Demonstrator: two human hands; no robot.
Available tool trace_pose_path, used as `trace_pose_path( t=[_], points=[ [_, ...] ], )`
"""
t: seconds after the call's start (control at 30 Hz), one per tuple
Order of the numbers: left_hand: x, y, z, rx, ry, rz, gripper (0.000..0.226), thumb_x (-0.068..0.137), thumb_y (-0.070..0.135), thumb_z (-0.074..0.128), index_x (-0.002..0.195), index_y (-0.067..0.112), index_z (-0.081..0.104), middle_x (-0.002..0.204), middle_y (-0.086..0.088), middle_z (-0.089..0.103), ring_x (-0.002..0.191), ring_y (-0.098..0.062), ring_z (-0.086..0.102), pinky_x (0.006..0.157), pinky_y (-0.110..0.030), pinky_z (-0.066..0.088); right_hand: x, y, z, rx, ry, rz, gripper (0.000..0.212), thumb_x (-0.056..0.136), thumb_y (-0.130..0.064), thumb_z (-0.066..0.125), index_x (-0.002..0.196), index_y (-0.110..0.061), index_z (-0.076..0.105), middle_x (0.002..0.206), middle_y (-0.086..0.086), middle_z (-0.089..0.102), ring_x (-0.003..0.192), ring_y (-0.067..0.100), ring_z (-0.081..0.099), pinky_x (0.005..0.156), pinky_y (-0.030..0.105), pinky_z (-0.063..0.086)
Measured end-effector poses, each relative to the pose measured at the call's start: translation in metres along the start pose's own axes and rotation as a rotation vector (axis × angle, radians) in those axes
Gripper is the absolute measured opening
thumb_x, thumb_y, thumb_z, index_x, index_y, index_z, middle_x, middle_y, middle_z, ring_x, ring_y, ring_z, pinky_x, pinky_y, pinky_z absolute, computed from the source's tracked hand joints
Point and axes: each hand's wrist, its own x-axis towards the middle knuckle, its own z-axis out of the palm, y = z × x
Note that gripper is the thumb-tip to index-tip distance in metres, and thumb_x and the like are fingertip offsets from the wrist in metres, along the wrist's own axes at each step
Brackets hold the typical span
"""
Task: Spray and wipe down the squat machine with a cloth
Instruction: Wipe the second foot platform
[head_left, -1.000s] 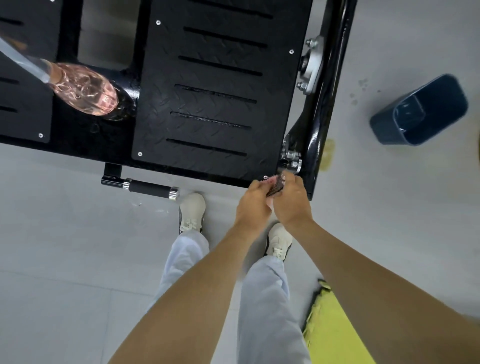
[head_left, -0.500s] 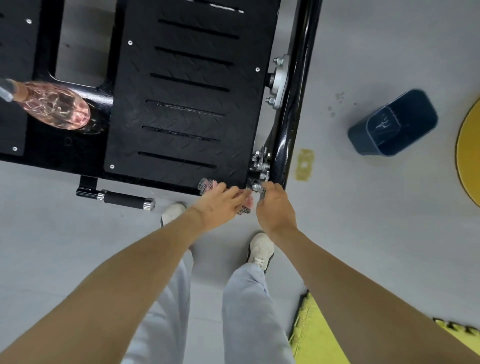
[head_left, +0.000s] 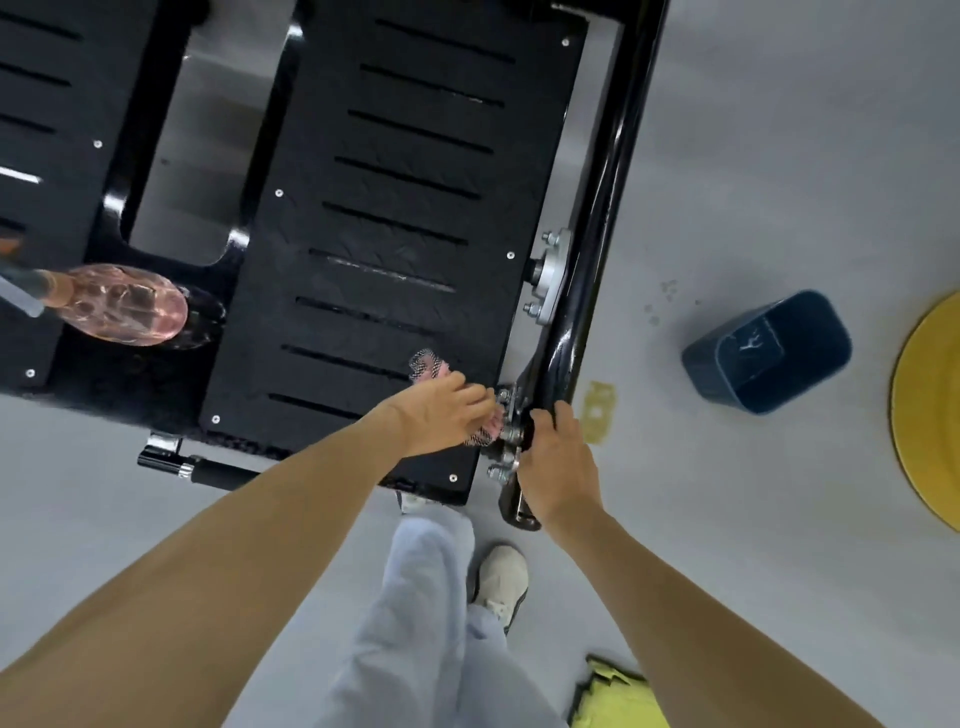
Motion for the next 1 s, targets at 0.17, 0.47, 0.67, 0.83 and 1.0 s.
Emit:
trace_pose_path(
  t=[0.17,0.47,0.67,0.83,1.0],
  points=[
    [0.005,-0.056,-0.002,-0.084,0.002,-0.086,0.068,0.094,0.009,0.049,0.15,0.002,0.011,0.152,-0.021,0.018,0.126,-0.031,0.035,0.096,-0.039,0.037,0.039,-0.029,-0.026,0.028,0.082,0.014,0.052,0.094,-0.011,0.048,0.144,-0.013,0.031,0.156,0.01,0.013,0.141,0.026,0.021,0.114,0.035,0.027],
    [0.036,-0.113,0.0,-0.028,0.04,-0.006,0.064,0.088,0.014,0.058,0.146,0.005,0.031,0.136,-0.011,0.045,0.114,-0.025,0.047,0.09,-0.038,0.044,0.114,-0.048,-0.07,0.087,0.197,0.014,0.044,0.095,-0.013,0.046,0.138,-0.012,0.037,0.149,0.01,0.026,0.134,0.025,0.029,0.111,0.036,0.031],
    [0.075,-0.175,-0.012,-0.03,0.043,-0.081,0.048,0.092,0.008,0.047,0.139,0.006,0.038,0.129,-0.011,0.041,0.115,-0.029,0.041,0.091,-0.04,0.04,0.154,-0.037,-0.101,0.024,0.168,-0.098,0.055,0.093,-0.011,0.05,0.144,-0.01,0.029,0.156,0.013,0.009,0.145,0.027,0.009,0.12,0.036,0.012],
    [0.099,-0.226,-0.024,0.028,-0.001,-0.115,0.053,0.092,0.01,0.047,0.143,0.007,0.032,0.122,-0.008,0.04,0.108,-0.026,0.042,0.086,-0.038,0.04,0.189,-0.023,-0.144,0.001,0.126,-0.179,0.056,0.093,-0.012,0.051,0.144,-0.011,0.028,0.158,0.013,0.004,0.146,0.027,0.004,0.12,0.035,0.01],
    [0.126,-0.273,-0.033,0.135,-0.028,-0.124,0.054,0.092,0.009,0.047,0.144,0.002,0.031,0.123,-0.011,0.042,0.108,-0.027,0.044,0.087,-0.038,0.041,0.216,0.007,-0.183,-0.128,0.058,-0.266,0.069,0.093,-0.014,0.052,0.15,-0.009,0.014,0.159,0.012,-0.003,0.147,0.026,-0.002,0.121,0.036,0.006]
  ],
)
